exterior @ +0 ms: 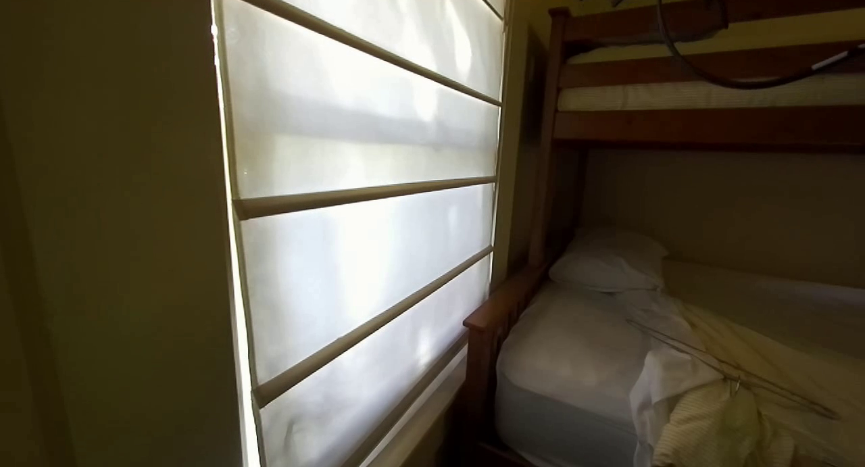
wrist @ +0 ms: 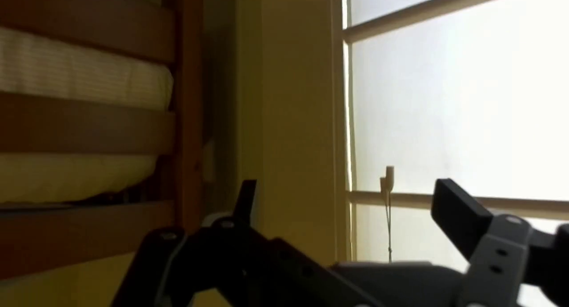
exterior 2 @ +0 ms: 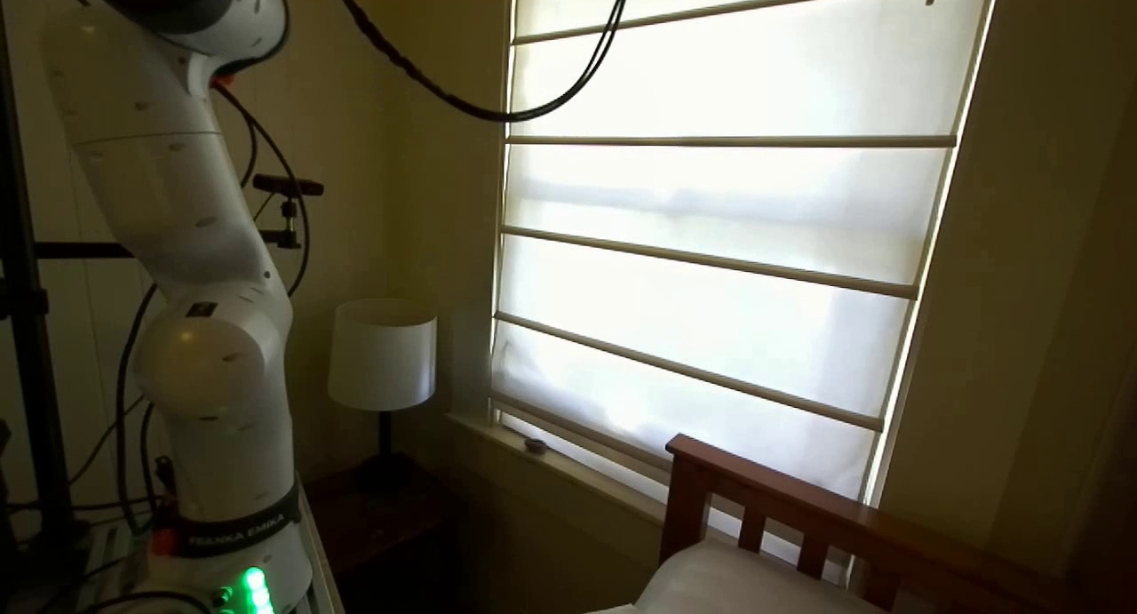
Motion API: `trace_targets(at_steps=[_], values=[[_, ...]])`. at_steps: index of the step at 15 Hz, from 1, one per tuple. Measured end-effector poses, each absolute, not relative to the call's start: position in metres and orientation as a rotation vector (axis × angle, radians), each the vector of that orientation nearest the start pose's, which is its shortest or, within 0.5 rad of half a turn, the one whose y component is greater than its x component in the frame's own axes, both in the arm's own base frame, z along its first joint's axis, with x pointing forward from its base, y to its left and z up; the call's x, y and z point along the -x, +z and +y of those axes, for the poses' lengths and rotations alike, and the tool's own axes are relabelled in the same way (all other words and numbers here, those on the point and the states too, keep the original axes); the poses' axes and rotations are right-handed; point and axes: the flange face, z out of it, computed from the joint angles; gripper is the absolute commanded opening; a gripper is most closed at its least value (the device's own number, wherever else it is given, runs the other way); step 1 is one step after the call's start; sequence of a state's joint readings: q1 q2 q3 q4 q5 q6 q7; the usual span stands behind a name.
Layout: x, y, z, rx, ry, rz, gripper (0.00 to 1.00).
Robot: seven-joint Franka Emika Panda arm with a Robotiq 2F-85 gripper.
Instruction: Open the blinds on the window.
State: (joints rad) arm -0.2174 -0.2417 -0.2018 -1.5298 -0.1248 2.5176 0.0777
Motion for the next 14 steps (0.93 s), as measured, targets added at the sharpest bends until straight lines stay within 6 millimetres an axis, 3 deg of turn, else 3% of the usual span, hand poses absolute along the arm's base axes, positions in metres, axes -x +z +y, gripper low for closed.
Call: trace_targets(at_steps=[3,7,14], values=[[-0.456,0.906,-0.234,2.704,-2.016,0.640,1.00],[-0.483,0.921,-0.235,2.699,-2.097,0.598,1.00],[-0.487,0.926,-0.236,2.695,-2.120,0.593,1.00]])
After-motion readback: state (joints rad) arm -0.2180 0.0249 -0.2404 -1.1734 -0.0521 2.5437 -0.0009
